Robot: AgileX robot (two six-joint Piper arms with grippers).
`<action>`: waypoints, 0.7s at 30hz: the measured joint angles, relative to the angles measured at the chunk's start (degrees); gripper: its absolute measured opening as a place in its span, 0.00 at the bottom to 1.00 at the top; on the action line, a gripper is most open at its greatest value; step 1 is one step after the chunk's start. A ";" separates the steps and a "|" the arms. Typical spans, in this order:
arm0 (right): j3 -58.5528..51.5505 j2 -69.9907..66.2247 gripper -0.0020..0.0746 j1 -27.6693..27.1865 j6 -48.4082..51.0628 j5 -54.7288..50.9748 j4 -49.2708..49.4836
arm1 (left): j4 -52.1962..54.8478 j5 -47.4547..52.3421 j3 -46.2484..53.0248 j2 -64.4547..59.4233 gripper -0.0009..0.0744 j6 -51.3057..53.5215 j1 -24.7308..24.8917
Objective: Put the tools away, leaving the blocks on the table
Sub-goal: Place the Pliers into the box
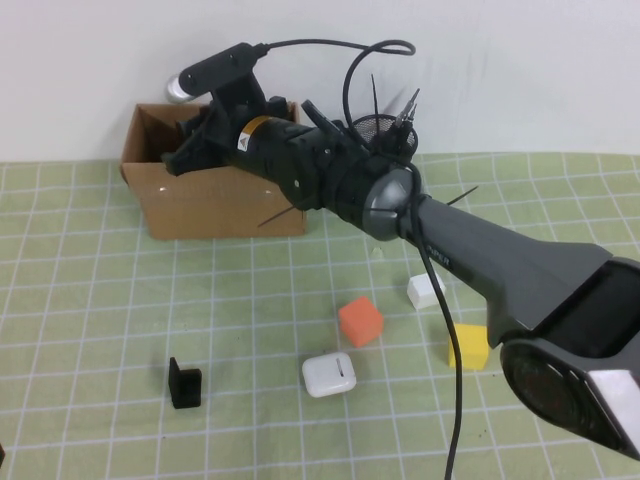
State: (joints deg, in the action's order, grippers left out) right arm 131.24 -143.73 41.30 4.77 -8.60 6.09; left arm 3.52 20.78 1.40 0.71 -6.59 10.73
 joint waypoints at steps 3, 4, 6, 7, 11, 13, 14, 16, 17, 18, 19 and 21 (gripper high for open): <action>0.00 1.09 0.34 0.00 0.09 -3.19 -0.24 | 0.00 0.00 0.00 0.00 0.01 0.00 0.00; 0.00 1.80 0.34 0.00 0.09 -4.36 -0.46 | 0.00 0.00 0.00 0.00 0.01 0.00 0.00; 0.00 3.74 0.33 0.00 -0.17 -8.31 -0.59 | 0.00 0.00 0.00 0.00 0.01 0.00 0.00; 0.00 4.77 0.31 0.00 -0.55 -10.81 -0.59 | 0.00 0.00 0.00 0.00 0.01 0.00 0.00; 0.00 11.40 0.14 0.00 -1.48 -22.49 -1.55 | 0.00 0.00 0.00 0.00 0.01 0.00 0.00; 0.00 15.50 0.07 0.00 -1.45 -28.17 -2.35 | 0.00 0.00 0.00 0.00 0.01 0.00 0.00; 0.00 17.46 0.05 0.00 -1.54 -31.12 -2.87 | 0.00 0.00 0.00 0.00 0.01 0.00 0.00; 0.05 20.65 0.03 0.00 -1.54 -36.31 -3.94 | 0.00 0.00 0.00 0.00 0.01 0.00 0.00; 0.15 22.21 0.03 0.00 -1.54 -39.08 -4.34 | 0.00 0.00 0.00 0.00 0.01 0.00 0.00; 0.15 23.60 0.02 0.00 -1.54 -41.76 -4.73 | 0.00 0.00 0.00 0.00 0.01 0.00 0.00; 0.15 24.60 0.02 0.00 -1.70 -44.37 -4.87 | 0.00 0.00 0.00 0.00 0.01 0.00 0.00; 0.15 26.71 0.02 0.00 -2.25 -48.75 -5.56 | 0.00 0.00 0.00 0.00 0.01 0.00 0.00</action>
State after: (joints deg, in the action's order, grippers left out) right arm 131.39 -117.02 41.30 2.52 -57.36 0.53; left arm 3.52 20.78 1.40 0.71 -6.59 10.73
